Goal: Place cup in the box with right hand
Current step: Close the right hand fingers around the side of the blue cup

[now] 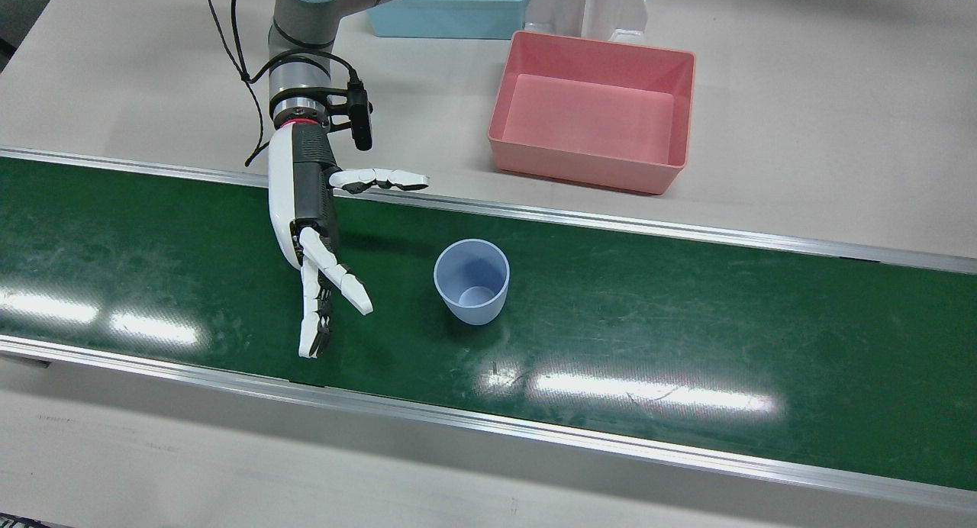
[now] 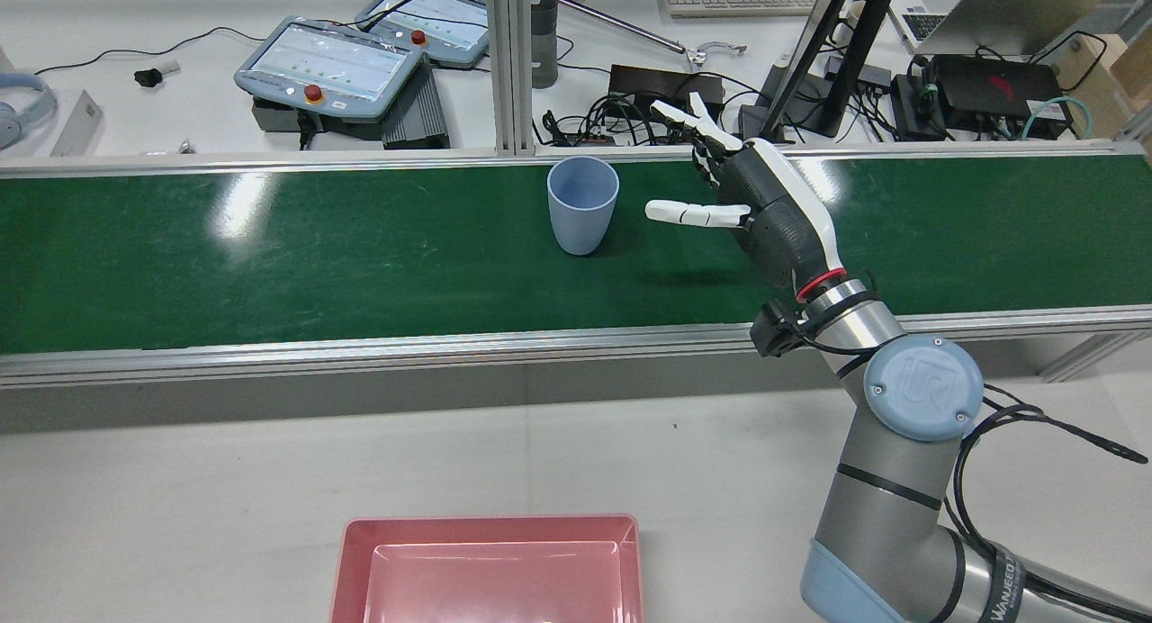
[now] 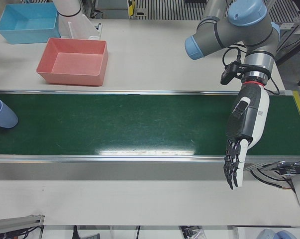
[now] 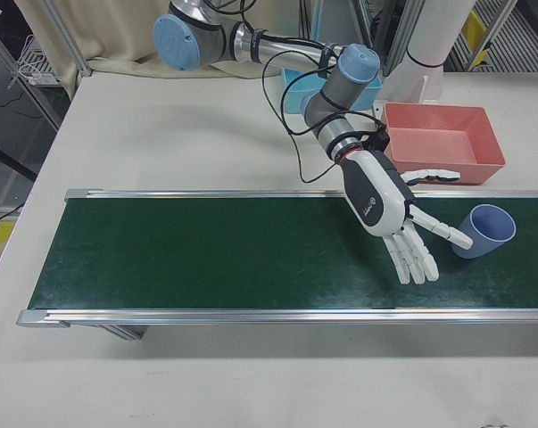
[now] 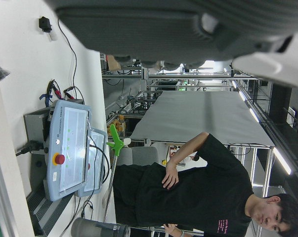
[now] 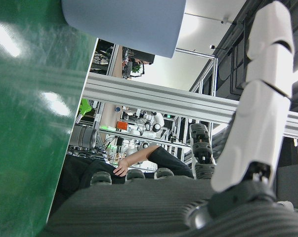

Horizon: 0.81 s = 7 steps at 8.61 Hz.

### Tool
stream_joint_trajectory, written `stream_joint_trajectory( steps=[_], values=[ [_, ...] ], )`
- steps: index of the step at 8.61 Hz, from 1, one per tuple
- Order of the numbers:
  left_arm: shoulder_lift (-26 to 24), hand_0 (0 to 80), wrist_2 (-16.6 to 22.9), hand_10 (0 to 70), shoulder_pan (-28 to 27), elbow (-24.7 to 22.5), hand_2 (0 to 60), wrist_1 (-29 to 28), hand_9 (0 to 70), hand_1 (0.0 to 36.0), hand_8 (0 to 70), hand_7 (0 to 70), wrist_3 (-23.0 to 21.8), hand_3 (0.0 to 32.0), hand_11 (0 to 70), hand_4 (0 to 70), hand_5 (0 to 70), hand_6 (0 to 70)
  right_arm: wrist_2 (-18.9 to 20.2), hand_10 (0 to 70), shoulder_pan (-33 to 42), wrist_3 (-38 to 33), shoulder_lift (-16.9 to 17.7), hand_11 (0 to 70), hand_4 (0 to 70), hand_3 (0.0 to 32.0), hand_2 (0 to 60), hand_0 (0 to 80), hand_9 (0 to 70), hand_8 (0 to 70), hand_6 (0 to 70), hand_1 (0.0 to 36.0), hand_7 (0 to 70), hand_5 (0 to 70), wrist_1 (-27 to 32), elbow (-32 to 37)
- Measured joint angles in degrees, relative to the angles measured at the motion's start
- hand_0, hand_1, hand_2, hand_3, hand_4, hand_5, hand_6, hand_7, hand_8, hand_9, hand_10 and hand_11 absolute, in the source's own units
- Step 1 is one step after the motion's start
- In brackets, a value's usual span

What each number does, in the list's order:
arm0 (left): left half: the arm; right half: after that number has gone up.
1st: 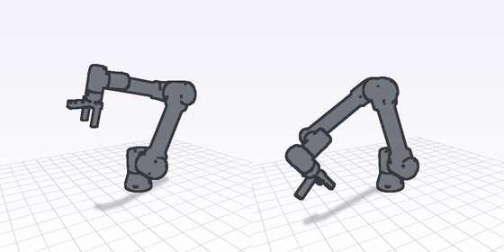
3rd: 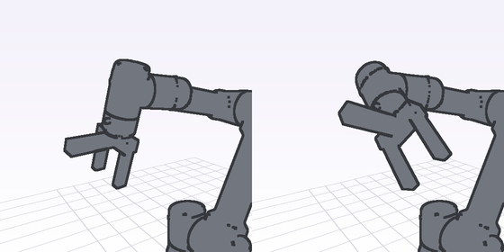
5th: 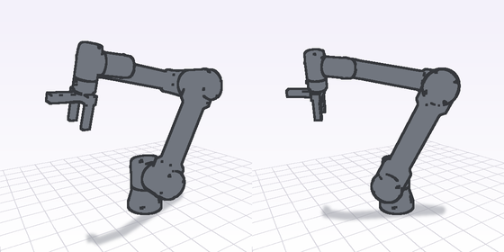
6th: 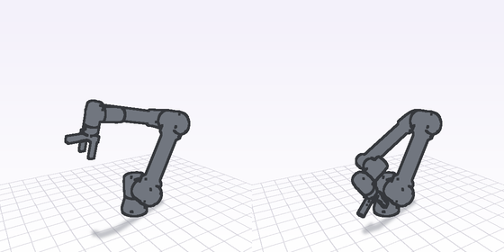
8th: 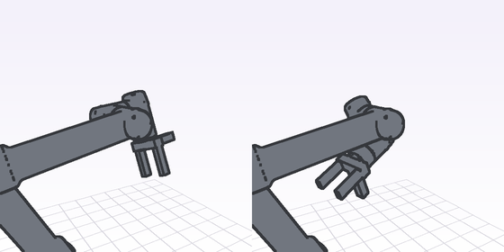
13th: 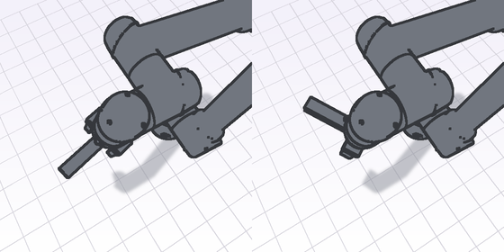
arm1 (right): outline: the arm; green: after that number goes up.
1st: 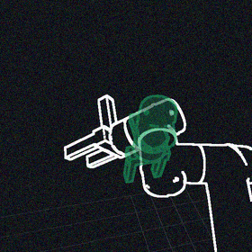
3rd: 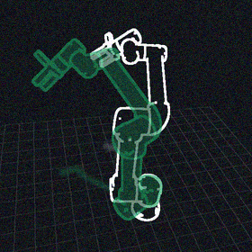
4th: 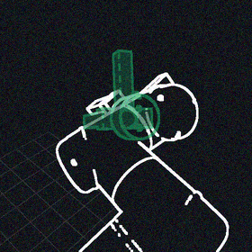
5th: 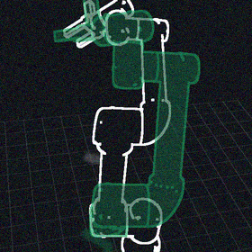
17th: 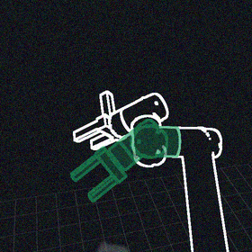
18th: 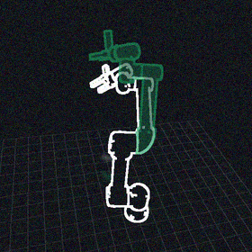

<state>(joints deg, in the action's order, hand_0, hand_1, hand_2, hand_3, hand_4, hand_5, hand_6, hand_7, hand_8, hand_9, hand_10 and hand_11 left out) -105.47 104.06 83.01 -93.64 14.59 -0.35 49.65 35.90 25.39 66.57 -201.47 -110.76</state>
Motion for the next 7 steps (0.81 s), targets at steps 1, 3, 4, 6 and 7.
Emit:
stream_joint_trajectory(
  steps=[1, 3, 4, 6, 7],
  values=[
    [0.0, 0.0, 0.0, 0.0, 0.0, 0.0, 0.0, 0.0, 0.0, 0.0, 0.0, 0.0, 0.0, 0.0, 0.0, 0.0, 0.0, 0.0, 0.0, 0.0, 0.0, 0.0, 0.0, 0.0, 0.0, 0.0, 4.8, 52.1, 0.0, 0.0, 0.0, 22.6, 0.0, 5.4, 0.0, 0.0],
    [0.0, 0.0, 0.0, 0.0, 0.0, 0.0, 0.0, 0.0, 0.0, 0.0, 0.0, 0.0, 0.0, 0.0, 0.0, 0.0, 0.0, 0.0, 0.0, 0.0, 0.0, 0.1, 0.0, 0.0, 0.0, 0.0, 4.2, 53.2, 0.0, 0.0, 0.1, 23.4, 0.0, 5.7, -0.1, 0.6],
    [0.0, 0.0, 0.0, 0.0, 0.0, 0.0, 0.0, 0.0, 0.0, 0.0, 0.0, 0.0, 0.0, 0.0, 0.0, 0.0, 0.0, 0.0, 0.0, 0.0, 0.0, 0.1, -0.2, 0.0, 0.0, 0.0, 4.4, 53.3, 0.0, 0.0, 0.4, 23.6, 0.0, 5.7, 0.0, 1.1],
    [0.0, 0.0, 0.0, 0.0, 0.0, 0.0, 0.0, 0.0, 0.0, 0.0, 0.0, 0.0, 0.0, 0.0, 0.0, 0.0, 0.0, 0.0, 0.0, 0.0, 0.0, 0.2, -1.1, 0.0, 0.0, 0.0, 5.0, 53.2, 0.0, 0.0, 0.9, 23.5, 0.0, 5.8, 0.0, 2.4],
    [0.0, 0.0, 0.0, 0.0, 0.0, -0.1, 0.0, 0.0, 0.0, 0.0, 0.0, 0.0, 0.0, 0.0, 0.0, 0.0, 0.0, 0.0, 0.1, 0.0, -0.1, 0.2, -2.0, 0.0, 0.0, 0.0, 5.3, 53.1, 0.0, 0.0, 0.9, 23.3, 0.0, 5.7, 0.0, 3.3]
  ],
)
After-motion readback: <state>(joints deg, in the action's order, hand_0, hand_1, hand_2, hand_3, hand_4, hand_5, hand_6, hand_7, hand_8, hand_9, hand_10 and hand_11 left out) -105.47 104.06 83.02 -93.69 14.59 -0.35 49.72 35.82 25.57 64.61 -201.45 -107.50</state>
